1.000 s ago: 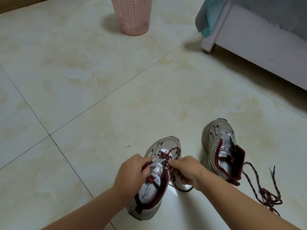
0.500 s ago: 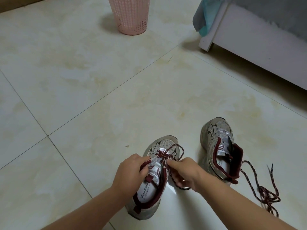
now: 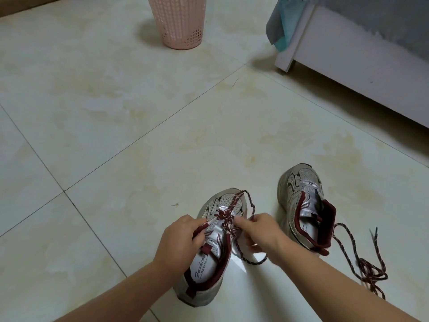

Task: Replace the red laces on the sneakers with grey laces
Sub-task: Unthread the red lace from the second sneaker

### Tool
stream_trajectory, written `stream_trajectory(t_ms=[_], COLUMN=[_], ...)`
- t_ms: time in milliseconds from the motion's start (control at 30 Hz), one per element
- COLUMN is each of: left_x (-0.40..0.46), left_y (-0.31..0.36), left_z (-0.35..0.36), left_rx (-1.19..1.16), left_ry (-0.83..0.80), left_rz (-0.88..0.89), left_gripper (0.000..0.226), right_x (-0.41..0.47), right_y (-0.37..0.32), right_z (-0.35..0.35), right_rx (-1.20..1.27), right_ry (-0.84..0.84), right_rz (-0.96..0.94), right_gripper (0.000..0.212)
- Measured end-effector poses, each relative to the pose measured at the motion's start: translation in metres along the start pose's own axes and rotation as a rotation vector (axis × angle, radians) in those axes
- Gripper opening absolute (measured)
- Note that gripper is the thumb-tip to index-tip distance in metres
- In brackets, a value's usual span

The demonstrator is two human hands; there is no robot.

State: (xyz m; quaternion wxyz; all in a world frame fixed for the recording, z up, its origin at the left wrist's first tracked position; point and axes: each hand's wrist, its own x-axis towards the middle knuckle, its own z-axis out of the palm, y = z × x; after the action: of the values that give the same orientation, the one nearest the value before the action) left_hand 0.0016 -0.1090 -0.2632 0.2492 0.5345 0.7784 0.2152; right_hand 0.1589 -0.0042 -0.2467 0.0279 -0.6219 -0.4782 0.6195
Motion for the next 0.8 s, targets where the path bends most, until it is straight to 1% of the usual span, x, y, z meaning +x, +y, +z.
stream_trajectory(t_ms=[33,67,100,200,267,300,333,367,467,500,533,600,667,800], left_x=[0.0,0.0,0.0,0.0,0.001,0.001,0.001,0.001,0.0,0.0,0.0,0.0,0.0,0.0], left_y=[0.0,0.0,0.0,-0.001,-0.002,-0.002,-0.002,-0.002,-0.001,-0.001,-0.001,-0.001,-0.001,-0.002], left_z=[0.0,0.0,0.0,0.0,0.0,0.001,0.001,0.001,0.0,0.0,0.0,0.0,0.0,0.0], left_rx=[-0.003,-0.004,-0.003,0.013,0.016,0.017,0.016,0.012,0.005,0.005,0.006,0.007,0.003,0.008], left_ry=[0.001,0.003,0.003,-0.001,0.006,0.007,0.006,0.005,0.008,0.009,0.009,0.002,-0.004,-0.006], left_rz=[0.0,0.0,0.0,-0.001,-0.004,-0.003,-0.002,-0.001,0.001,0.002,0.002,-0.001,-0.002,0.0], left_gripper=[0.028,0.028,0.027,0.027,0.027,0.027,0.028,0.028,0.027,0.027,0.027,0.027,0.027,0.026], right_x=[-0.001,0.0,0.001,0.01,0.013,0.012,0.008,0.004,-0.006,-0.008,-0.008,-0.006,-0.002,0.012], right_y=[0.002,0.003,0.001,-0.007,-0.01,-0.009,-0.01,-0.008,-0.003,-0.002,-0.002,-0.003,-0.003,-0.003], right_z=[0.004,0.006,0.006,-0.006,-0.015,-0.018,-0.017,-0.015,0.0,0.004,0.006,0.007,0.002,-0.021], right_rx=[0.007,0.007,-0.017,-0.152,-0.079,-0.03,0.011,0.051,0.093,0.081,0.072,0.082,0.119,0.258], right_ry=[-0.049,-0.059,-0.029,0.216,0.354,0.368,0.334,0.259,-0.042,-0.084,-0.086,-0.044,0.032,0.327], right_rz=[0.019,0.022,0.01,-0.059,-0.091,-0.096,-0.092,-0.075,0.025,0.031,0.024,0.004,-0.005,-0.022], right_gripper=[0.032,0.032,0.032,0.031,0.031,0.032,0.033,0.035,0.039,0.039,0.038,0.033,0.027,0.033])
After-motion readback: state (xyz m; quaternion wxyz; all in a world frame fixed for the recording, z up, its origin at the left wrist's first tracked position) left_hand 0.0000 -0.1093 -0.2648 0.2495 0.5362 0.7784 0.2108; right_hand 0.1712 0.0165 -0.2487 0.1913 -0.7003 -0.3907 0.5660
